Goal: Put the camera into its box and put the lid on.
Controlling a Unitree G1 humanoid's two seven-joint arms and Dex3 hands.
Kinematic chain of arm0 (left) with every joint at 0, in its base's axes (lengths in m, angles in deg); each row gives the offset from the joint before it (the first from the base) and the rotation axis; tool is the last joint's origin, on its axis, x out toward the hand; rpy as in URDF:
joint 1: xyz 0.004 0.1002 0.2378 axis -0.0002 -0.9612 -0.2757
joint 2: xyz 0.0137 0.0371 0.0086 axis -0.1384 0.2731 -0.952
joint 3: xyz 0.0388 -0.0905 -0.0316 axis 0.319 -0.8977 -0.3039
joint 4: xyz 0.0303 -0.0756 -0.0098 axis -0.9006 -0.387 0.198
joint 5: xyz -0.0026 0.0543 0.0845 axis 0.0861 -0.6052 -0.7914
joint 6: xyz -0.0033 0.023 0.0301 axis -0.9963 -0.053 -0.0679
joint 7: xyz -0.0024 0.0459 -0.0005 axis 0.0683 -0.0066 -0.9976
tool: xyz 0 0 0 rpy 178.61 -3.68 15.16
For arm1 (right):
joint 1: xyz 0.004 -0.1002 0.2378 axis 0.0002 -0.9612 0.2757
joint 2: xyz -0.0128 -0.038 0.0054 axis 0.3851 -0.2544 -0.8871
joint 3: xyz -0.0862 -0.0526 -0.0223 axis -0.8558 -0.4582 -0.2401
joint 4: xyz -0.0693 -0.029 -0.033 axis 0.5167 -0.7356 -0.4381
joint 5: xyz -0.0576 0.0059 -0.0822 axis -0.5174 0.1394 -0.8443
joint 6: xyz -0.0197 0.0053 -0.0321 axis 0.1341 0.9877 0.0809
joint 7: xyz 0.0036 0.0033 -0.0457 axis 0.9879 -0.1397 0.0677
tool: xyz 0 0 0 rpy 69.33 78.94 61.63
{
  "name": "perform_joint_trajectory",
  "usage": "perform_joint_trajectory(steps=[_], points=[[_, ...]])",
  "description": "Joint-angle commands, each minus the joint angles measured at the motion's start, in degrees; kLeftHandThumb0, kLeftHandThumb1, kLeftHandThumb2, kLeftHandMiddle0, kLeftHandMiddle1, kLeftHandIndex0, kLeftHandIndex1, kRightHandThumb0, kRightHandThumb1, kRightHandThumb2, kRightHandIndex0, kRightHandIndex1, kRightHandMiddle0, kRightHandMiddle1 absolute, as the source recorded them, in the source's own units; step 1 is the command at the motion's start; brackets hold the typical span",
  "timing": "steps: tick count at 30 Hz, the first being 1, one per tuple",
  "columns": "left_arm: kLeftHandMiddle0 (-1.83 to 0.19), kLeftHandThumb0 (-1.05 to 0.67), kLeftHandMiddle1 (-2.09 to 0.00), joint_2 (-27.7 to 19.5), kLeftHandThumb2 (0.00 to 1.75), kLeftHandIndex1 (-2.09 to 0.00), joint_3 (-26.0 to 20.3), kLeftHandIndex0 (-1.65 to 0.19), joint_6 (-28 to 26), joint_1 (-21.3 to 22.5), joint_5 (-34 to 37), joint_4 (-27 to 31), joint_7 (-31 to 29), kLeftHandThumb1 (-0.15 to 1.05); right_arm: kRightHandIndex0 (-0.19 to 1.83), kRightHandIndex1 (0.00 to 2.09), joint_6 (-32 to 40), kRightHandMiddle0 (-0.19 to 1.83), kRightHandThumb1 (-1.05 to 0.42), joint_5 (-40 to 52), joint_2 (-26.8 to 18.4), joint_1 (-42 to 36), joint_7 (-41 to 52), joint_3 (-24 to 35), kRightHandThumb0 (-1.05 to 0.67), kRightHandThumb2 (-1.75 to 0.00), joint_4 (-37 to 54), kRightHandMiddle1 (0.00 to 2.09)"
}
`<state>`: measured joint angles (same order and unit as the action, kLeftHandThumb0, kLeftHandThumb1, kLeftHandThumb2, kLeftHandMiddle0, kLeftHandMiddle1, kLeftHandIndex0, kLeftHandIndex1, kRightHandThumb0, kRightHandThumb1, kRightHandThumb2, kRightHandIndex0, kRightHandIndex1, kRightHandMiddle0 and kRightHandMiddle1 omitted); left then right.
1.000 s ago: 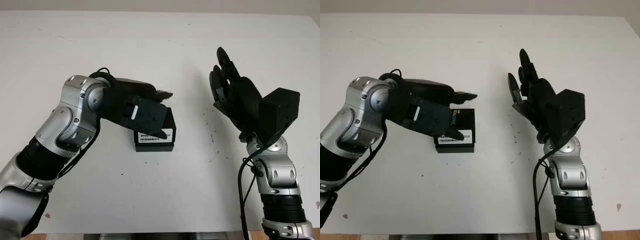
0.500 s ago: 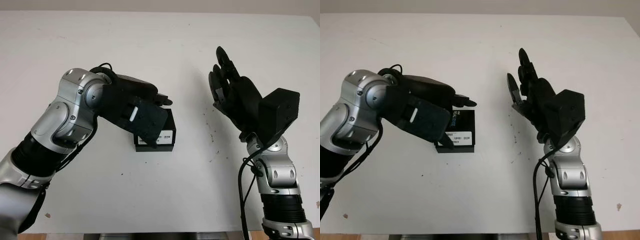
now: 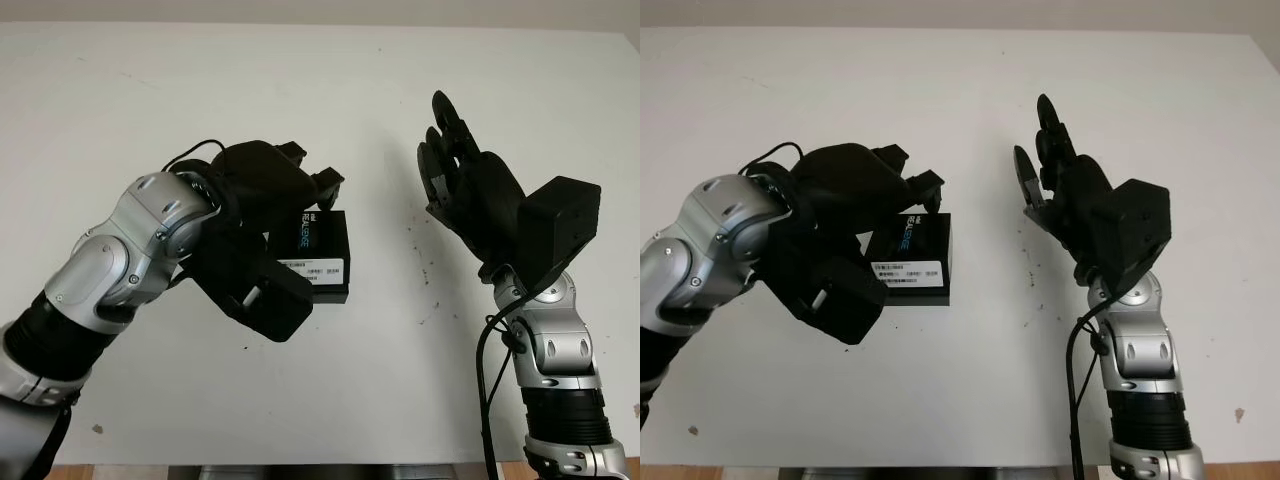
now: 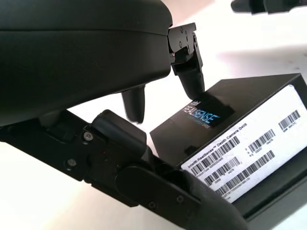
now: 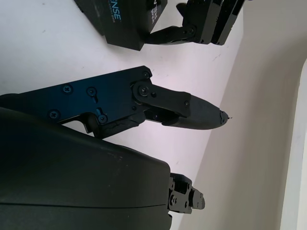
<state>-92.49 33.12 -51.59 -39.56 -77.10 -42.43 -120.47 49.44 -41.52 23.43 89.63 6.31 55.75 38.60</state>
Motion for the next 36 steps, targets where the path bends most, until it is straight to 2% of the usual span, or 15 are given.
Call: perform_joint_trajectory(steps=[1, 4, 7, 10, 14, 18, 19, 20, 21, 23, 25, 28, 31, 33, 36], points=[[-0.17, -0.40, -2.04, 1.7, 0.12, -1.36, 0.9, 0.00, 0.1, -3.1, -0.9, -1.4, 2.1, 1.05, -0.14, 0.05, -0.1, -0.13, -1.05, 0.3, -0.1, -0.4, 0.0, 0.4, -0.60, -0.60, 0.5, 0.05], [-0.30, -0.38, -2.08, 2.3, 0.15, -1.32, 0.8, -0.03, 0.3, -4.3, -1.2, -2.0, 3.5, 1.05, -0.14, 0.05, -0.6, -0.12, -1.05, 0.4, 0.0, -0.5, -0.1, 0.4, -0.59, -0.60, 0.4, 0.05], [-0.55, -0.37, -2.09, 3.2, 0.21, -1.58, 0.6, 0.04, 0.0, -5.1, -1.3, -2.4, 4.3, 1.05, -0.14, 0.05, -0.6, -0.12, -1.05, 0.5, 0.1, -0.6, -0.3, 0.5, -0.59, -0.59, 0.6, 0.05], [-0.61, -0.37, -2.09, 4.1, 0.25, -1.70, -0.5, 0.03, -0.7, -5.8, 0.4, -2.4, 4.1, 1.05, -0.14, 0.05, -0.5, -0.12, -1.05, 0.4, 0.2, -0.7, -0.6, 0.4, -0.59, -0.59, 0.7, 0.06], [-0.55, -0.39, -2.09, 4.2, 0.25, -1.66, -1.4, 0.07, -0.8, -6.1, 1.7, -1.8, 3.4, 1.05, -0.13, 0.06, -1.0, -0.11, -1.05, 0.2, 0.1, -0.8, -0.8, 0.3, -0.60, -0.58, 0.3, 0.06], [-0.44, -0.42, -2.09, 4.1, 0.19, -1.39, -2.2, 0.08, -1.0, -6.4, 2.0, -1.1, 3.4, 1.05, -0.13, 0.05, -0.6, -0.12, -1.05, 0.4, 0.3, -0.8, -0.9, 0.3, -0.60, -0.58, 0.5, 0.06], [-0.46, -0.41, -2.09, 4.1, 0.18, -1.37, -2.4, 0.04, -1.1, -6.5, 2.1, -1.0, 3.4, 1.05, -0.14, 0.05, -0.7, -0.12, -1.05, 0.5, 0.3, -0.8, -0.8, 0.3, -0.60, -0.58, 0.4, 0.05], [-0.50, -0.41, -2.09, 4.1, 0.17, -1.49, -2.6, 0.05, -1.3, -6.6, 2.3, -0.9, 3.2, 1.05, -0.14, 0.05, -0.7, -0.12, -1.05, 0.6, 0.3, -0.8, -0.8, 0.3, -0.59, -0.58, 0.4, 0.05], [-0.51, -0.41, -2.09, 4.2, 0.17, -1.50, -2.7, 0.08, -1.9, -6.6, 2.4, -0.7, 2.6, 1.05, -0.14, 0.05, -0.6, -0.12, -1.05, 0.6, 0.4, -0.7, -0.9, 0.4, -0.59, -0.58, 0.4, 0.05], [-0.57, -0.40, -2.09, 4.2, 0.15, -1.43, -3.1, 0.09, -3.1, -6.5, 3.2, 0.2, 0.9, 1.05, -0.13, 0.05, -0.4, -0.12, -1.05, 0.7, 0.5, -0.7, -1.2, 0.4, -0.59, -0.58, 0.5, 0.05], [-0.52, -0.41, -2.09, 4.0, 0.14, -1.35, -3.3, 0.07, -3.5, -6.5, 4.0, 0.9, 0.0, 1.05, -0.13, 0.06, -0.3, -0.12, -1.05, 0.7, 0.6, -0.8, -1.4, 0.4, -0.59, -0.57, 0.7, 0.06], [-0.41, -0.39, -2.09, 4.0, 0.13, -1.58, -4.4, 0.04, -4.2, -6.6, 5.8, 1.9, -1.0, 1.05, -0.13, 0.06, -0.6, -0.12, -1.05, 0.5, 0.5, -0.7, -1.3, 0.2, -0.59, -0.57, 0.6, 0.06], [-0.43, -0.38, -2.09, 3.7, 0.15, -1.50, -5.2, -0.03, -4.7, -6.6, 6.9, 2.6, -1.3, 1.05, -0.13, 0.05, -0.4, -0.12, -1.05, 0.6, 0.6, -0.7, -1.2, 0.2, -0.58, -0.58, 0.5, 0.05], [-0.44, -0.40, -2.09, 3.7, 0.15, -1.62, -5.6, 0.01, -5.5, -6.7, 6.8, 3.1, -1.2, 1.05, -0.13, 0.06, -0.3, -0.11, -1.05, 0.3, 0.6, -0.8, -1.5, 0.1, -0.59, -0.58, 0.5, 0.06], [-0.44, -0.41, -2.09, 3.8, 0.16, -1.68, -5.9, 0.04, -6.6, -6.7, 6.9, 3.4, -1.1, 1.05, -0.12, 0.06, -0.6, -0.11, -1.05, -0.1, 0.7, -0.7, -1.8, 0.0, -0.59, -0.58, 0.1, 0.06]])
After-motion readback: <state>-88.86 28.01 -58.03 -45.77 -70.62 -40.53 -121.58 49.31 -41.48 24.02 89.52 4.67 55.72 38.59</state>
